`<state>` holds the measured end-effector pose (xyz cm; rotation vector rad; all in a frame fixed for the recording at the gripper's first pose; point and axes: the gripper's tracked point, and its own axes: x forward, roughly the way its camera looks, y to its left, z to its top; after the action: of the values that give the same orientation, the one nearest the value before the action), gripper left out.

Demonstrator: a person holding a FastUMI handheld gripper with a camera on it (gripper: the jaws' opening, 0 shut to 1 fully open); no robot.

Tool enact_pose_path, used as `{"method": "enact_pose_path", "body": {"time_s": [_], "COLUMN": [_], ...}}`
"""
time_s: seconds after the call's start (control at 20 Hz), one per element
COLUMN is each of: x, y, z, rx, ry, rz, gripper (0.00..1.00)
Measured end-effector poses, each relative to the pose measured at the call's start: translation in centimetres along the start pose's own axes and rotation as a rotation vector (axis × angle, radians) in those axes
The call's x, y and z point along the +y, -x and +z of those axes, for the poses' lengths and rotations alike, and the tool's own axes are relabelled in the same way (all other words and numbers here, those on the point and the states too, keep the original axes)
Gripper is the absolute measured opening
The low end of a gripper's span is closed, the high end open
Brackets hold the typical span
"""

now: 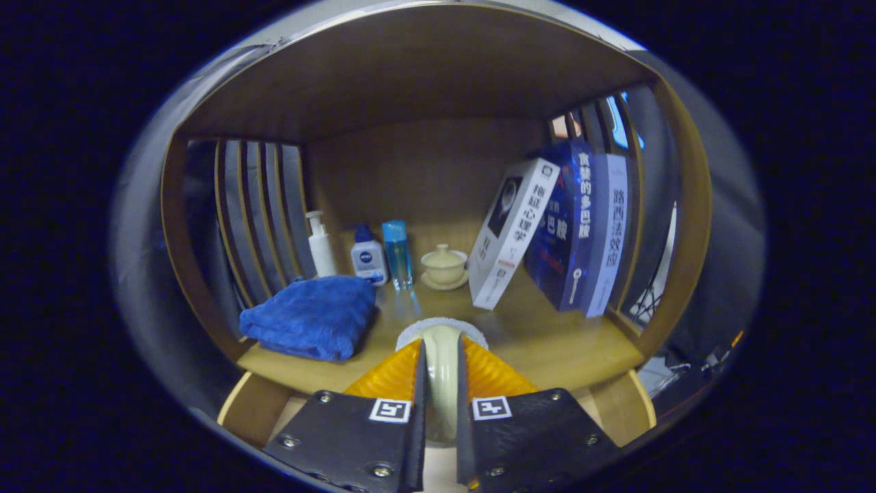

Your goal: Pull open the drawer, take out the items inside it, and place them on the countertop above the cabinet.

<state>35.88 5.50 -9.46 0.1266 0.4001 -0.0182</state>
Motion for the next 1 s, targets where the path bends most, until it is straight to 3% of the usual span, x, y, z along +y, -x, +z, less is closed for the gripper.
{"method": "enact_pose_path", "body": {"time_s": [0.35, 0.7, 0.8, 0.85, 1.0], "x": [0.5, 0.5, 0.4, 0.3, 0.1], "y": [-3.0, -4.2, -4.0, -3.9, -3.4], "z": [1.8, 1.4, 1.2, 1.1, 1.2], "rx": [-0.163, -0.192, -0.198, -0.205, -0.214], "ry": [0.059, 0.052, 0.049, 0.051, 0.059], "rz": [-0.053, -0.052, -0.050, -0.050, -0.053], "gripper": [0.19, 0.21, 0.25, 0.33, 0.34]}}
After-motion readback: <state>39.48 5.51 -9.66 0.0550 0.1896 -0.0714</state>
